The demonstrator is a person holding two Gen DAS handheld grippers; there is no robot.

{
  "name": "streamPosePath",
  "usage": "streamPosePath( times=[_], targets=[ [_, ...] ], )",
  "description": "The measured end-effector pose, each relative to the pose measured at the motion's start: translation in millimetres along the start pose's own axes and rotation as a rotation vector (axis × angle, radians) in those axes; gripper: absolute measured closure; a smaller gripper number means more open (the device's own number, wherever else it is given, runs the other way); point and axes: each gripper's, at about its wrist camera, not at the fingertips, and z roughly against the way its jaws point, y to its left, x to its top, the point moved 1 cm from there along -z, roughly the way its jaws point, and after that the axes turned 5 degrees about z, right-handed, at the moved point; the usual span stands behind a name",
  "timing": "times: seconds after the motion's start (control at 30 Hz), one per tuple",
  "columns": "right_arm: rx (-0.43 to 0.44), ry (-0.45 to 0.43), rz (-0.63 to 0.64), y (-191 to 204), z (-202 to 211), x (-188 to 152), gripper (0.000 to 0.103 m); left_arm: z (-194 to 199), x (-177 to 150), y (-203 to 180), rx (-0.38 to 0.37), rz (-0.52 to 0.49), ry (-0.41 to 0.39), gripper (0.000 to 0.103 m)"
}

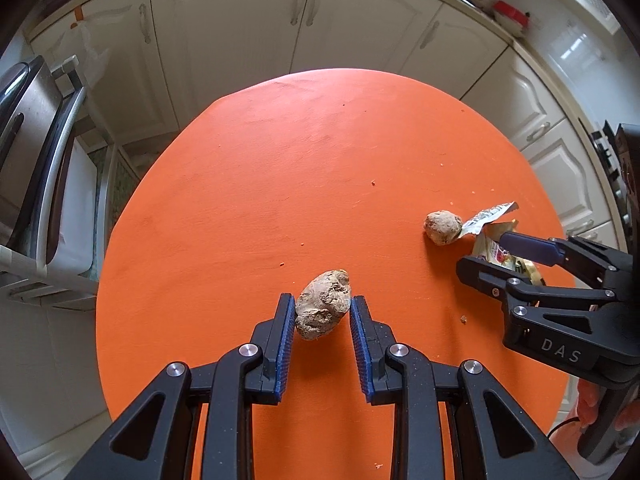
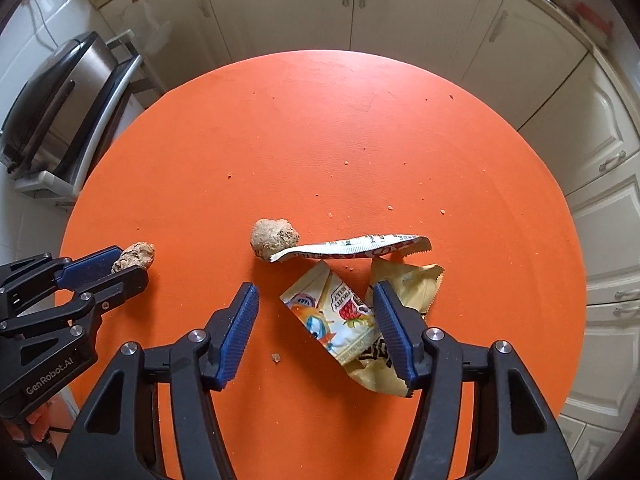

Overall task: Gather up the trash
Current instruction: 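Grasp the brown potato with the left gripper while the right gripper approaches the gold wrapper, then grasp the white fruit-print snack packet with the right gripper while the left holds the potato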

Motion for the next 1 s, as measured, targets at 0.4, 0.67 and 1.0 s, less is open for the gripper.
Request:
streamPosePath(
  times=[0.4,0.67,1.0],
  targets=[
    [0.017,0.069,-0.071,-7,11,-18,0.072,-4,-1,0,-0.021,0.024,0.014,0.079],
    [0.0,0.092,-0.059,10,-5,-9,0.07,3,-4,-3,-0.043,0.005,-0.004,0.079],
    [0.041,0.037,-0.124,10,13,-13,0.073,8,-3,-7,-0.036,-0.007,-0.013,0.079]
  ],
)
